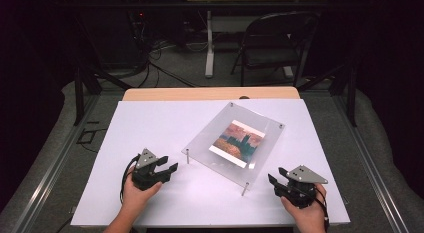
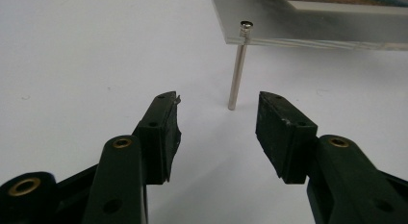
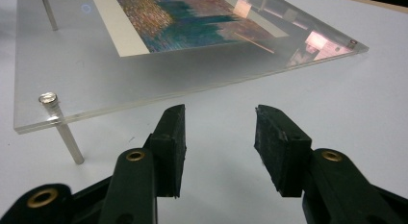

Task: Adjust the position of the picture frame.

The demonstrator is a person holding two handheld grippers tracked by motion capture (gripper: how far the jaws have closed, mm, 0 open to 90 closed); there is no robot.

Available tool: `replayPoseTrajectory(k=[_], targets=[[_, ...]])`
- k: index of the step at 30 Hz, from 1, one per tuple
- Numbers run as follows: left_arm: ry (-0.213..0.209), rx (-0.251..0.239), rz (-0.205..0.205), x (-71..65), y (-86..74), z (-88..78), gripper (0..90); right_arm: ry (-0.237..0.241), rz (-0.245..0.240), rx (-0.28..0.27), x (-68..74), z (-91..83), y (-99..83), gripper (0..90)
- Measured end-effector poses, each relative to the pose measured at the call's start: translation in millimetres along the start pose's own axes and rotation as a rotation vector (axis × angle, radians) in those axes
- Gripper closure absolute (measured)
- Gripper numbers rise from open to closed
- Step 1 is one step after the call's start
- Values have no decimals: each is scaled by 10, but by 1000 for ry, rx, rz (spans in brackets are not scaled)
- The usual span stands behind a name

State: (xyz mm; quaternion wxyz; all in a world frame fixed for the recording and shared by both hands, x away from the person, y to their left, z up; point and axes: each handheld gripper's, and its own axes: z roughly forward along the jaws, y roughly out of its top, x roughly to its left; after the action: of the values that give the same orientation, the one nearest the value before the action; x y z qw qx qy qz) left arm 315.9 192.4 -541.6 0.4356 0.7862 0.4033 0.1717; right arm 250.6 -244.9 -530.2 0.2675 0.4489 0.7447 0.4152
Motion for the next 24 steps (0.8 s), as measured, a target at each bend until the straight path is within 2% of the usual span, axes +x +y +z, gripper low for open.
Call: replayPoseTrajectory(k=[7,10,12,17,19,24], targets=[[-12,17,28,-52,24,139,563,18,0,17,31,11,-9,571],[-35,12,9,-60,48,198,595,23,7,18,19,12,-15,576],[-38,14,10,-69,64,234,613,22,14,18,18,7,-18,576],[-21,16,10,-79,110,328,613,24,24,24,6,0,-22,589],[-38,19,4,-77,123,369,610,28,28,25,6,-1,-24,591],[-24,36,15,-90,155,474,640,31,41,25,4,-1,-28,591]])
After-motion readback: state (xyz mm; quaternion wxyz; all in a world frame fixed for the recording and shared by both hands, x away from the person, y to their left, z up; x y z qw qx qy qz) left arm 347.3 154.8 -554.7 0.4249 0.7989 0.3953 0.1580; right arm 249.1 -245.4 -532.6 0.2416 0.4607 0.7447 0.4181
